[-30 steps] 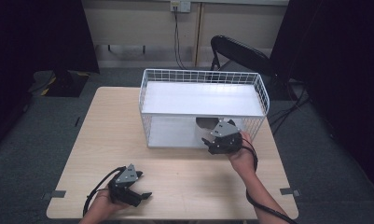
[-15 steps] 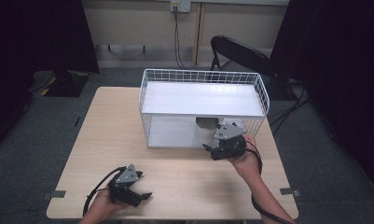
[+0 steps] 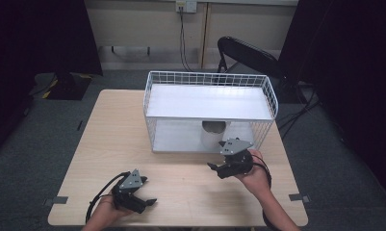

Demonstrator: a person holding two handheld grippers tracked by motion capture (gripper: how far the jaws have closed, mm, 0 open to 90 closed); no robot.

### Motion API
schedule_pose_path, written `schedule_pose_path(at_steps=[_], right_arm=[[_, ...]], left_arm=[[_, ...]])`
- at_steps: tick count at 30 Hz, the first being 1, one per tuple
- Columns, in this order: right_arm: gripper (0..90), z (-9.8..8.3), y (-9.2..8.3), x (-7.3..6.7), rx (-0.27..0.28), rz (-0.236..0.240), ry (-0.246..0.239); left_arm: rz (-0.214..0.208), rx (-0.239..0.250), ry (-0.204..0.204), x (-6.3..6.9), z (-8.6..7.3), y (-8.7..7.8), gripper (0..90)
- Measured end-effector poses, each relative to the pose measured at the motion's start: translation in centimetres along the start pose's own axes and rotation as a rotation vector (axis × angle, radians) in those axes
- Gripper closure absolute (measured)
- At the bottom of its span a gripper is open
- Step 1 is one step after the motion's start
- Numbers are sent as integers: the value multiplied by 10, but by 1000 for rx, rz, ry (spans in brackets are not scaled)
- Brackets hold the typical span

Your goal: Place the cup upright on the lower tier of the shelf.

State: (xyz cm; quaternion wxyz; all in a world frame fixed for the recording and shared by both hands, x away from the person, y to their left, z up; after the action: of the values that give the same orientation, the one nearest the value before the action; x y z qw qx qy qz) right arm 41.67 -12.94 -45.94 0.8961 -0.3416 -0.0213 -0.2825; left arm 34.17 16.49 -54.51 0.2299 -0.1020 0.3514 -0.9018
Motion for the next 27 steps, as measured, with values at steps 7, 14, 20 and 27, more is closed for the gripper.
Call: schedule_pose_path(at_steps=[7,14,20,27], right_arm=[[148,-16,-3,-6,0,19,32],[148,-32,-6,-9,-6,26,56],[148,-43,-8,-9,-4,31,81],[148,-52,-13,-9,-5,38,99]], left_arm=[[0,0,0,0,0,0,130],[0,0,0,0,0,0,130],[-1,1,-1,0,0,0,130],[0,0,0,0,0,0,130]])
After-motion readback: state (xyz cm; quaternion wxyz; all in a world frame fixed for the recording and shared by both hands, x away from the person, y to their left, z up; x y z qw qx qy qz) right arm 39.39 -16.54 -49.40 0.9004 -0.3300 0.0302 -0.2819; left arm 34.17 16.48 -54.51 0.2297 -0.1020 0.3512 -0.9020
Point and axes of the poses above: each handheld gripper's, and its own axes: y roughly forward along the jaws, z roughly out of its top, x roughly to its right, the point moved 6 cm from there along y, roughly forward along the jaws
